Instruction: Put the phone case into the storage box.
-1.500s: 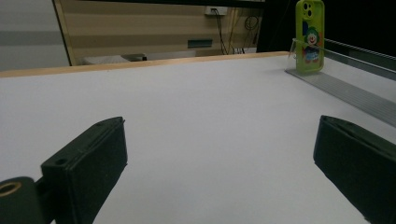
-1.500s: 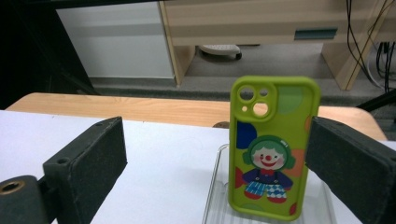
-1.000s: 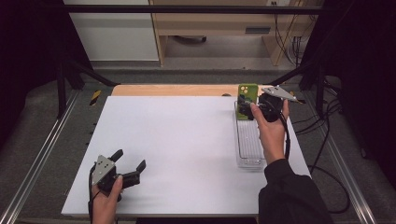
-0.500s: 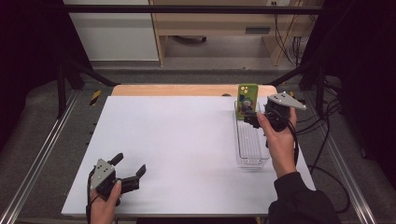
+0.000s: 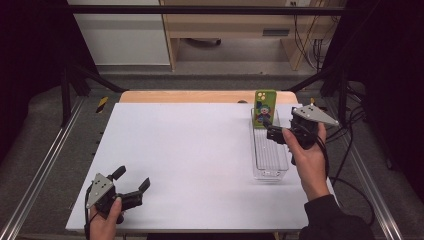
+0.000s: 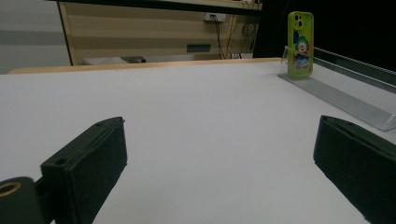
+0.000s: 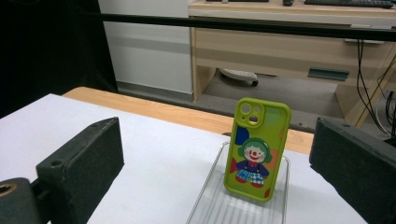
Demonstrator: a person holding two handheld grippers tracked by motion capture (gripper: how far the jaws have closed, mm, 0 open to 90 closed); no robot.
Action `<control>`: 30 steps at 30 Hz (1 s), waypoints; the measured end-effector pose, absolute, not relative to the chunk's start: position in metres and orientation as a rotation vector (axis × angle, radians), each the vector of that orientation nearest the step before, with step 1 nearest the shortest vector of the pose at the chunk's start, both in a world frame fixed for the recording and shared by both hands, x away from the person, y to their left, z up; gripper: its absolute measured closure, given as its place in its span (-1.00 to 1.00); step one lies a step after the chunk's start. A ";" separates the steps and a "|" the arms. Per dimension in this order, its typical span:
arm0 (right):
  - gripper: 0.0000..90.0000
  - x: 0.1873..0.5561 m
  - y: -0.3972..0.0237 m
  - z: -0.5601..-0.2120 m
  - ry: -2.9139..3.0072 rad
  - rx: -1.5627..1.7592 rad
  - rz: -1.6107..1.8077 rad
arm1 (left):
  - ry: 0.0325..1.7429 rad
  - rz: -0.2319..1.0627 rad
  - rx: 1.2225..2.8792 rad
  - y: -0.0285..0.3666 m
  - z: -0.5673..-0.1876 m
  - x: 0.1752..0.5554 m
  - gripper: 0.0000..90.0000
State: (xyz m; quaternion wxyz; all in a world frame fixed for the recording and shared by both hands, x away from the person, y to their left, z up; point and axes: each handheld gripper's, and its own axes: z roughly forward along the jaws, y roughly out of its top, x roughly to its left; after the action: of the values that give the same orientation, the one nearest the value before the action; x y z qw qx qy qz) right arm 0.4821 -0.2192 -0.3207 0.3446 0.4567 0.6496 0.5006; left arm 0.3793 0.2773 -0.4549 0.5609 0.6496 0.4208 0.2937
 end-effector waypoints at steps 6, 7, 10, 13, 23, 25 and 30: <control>-0.89 0.468 -0.228 -0.322 1.683 1.144 1.309 | 1.002 0.689 1.535 0.278 -0.456 0.379 -0.96; -0.89 0.466 -0.230 -0.323 1.680 1.135 1.308 | 0.997 0.694 1.541 0.278 -0.456 0.378 -0.96; -0.88 0.456 -0.236 -0.326 1.660 1.121 1.325 | 0.985 0.711 1.553 0.278 -0.456 0.377 -0.96; -0.88 0.449 -0.242 -0.329 1.652 1.107 1.339 | 0.992 0.713 1.549 0.279 -0.456 0.376 -0.96; -0.87 0.432 -0.255 -0.343 1.649 1.012 1.357 | 0.992 0.688 1.520 0.288 -0.458 0.371 -0.96; -0.87 0.429 -0.255 -0.347 1.653 0.989 1.359 | 0.985 0.678 1.530 0.288 -0.459 0.372 -0.95; -0.91 0.420 -0.257 -0.361 1.673 0.992 1.389 | 0.971 0.681 1.543 0.286 -0.460 0.372 -0.95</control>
State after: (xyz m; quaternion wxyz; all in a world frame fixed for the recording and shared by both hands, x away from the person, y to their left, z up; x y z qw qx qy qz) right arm 0.4199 -0.2572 -0.3607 0.3669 0.3859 0.6513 0.5406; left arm 0.3719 0.2863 -0.4603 0.5628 0.6554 0.4124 0.2892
